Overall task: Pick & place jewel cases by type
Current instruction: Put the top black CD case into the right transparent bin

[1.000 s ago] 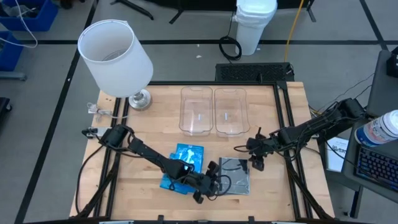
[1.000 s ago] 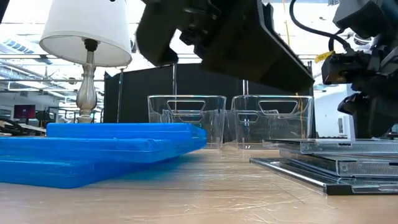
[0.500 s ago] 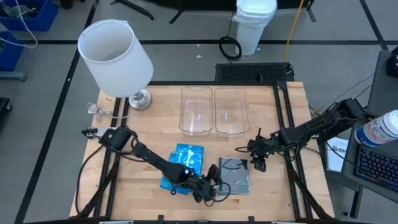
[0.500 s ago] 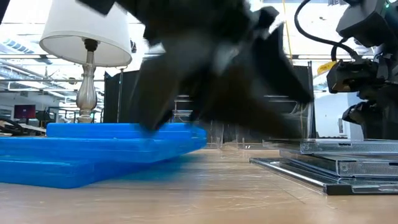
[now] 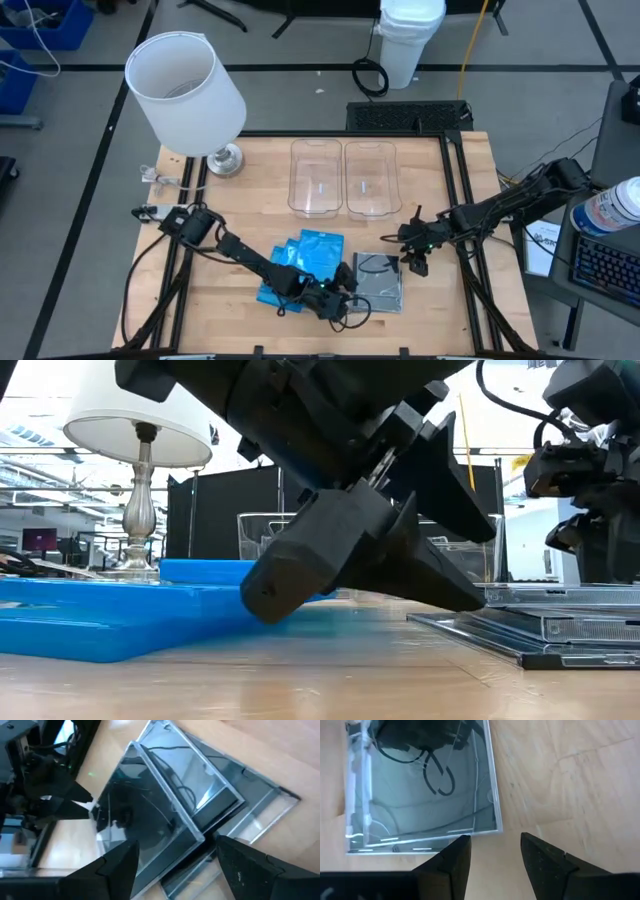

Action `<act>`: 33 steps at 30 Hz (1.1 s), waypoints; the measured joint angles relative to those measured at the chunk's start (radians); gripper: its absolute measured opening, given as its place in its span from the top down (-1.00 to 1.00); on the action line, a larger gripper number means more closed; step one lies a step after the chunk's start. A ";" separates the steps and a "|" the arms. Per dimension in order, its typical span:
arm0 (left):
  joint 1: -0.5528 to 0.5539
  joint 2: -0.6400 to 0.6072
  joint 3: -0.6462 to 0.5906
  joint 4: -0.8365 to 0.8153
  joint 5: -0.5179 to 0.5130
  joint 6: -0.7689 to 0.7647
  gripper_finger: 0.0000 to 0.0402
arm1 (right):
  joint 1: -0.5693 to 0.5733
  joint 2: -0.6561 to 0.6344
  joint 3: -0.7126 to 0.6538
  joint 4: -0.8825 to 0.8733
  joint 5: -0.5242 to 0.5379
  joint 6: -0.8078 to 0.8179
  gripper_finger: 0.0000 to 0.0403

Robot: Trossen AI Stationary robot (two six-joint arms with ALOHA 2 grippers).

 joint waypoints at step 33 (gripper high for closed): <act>-0.060 -0.204 0.002 -0.129 -0.104 -0.461 -0.14 | 0.001 -0.014 0.001 0.032 -0.021 0.008 0.21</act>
